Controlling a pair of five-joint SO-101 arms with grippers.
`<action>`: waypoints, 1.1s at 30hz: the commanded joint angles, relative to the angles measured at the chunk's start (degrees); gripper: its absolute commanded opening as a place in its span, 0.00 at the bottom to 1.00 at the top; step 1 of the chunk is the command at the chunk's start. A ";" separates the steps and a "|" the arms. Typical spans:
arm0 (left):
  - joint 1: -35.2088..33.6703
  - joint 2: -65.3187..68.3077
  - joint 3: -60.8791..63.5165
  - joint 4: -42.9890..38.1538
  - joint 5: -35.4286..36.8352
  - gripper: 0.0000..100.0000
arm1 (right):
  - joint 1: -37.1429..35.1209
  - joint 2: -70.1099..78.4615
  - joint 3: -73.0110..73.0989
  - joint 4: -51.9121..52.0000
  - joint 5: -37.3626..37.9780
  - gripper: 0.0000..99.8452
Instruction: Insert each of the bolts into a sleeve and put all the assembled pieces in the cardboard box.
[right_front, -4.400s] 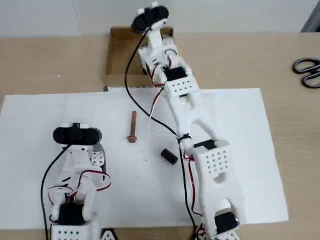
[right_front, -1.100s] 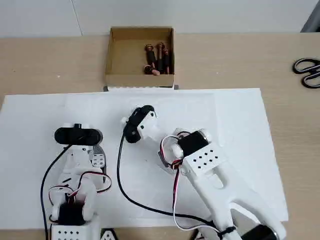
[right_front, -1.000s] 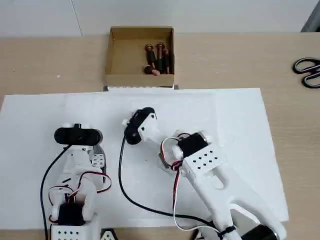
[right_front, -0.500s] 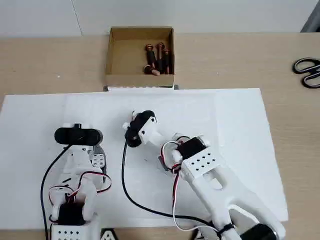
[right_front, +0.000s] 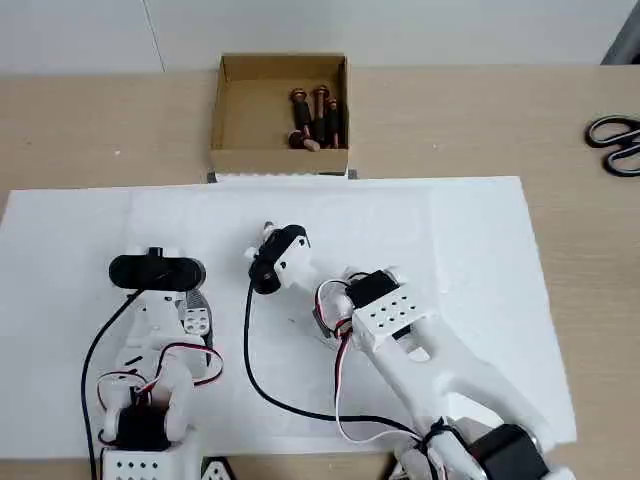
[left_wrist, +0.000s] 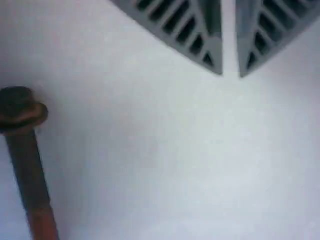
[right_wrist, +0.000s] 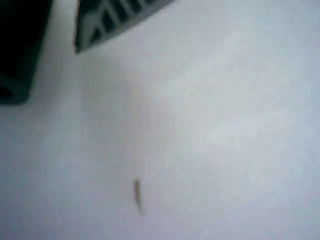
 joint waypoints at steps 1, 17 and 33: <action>-0.09 -0.53 -1.54 0.09 0.00 0.01 | -0.04 1.27 -0.53 -1.54 -0.44 0.14; -0.09 -0.53 -1.54 0.09 0.00 0.01 | -0.04 6.02 -0.62 -3.82 -0.53 0.03; -0.09 -0.53 -1.54 0.09 0.00 0.01 | 6.46 -3.74 -7.12 6.46 -0.35 0.00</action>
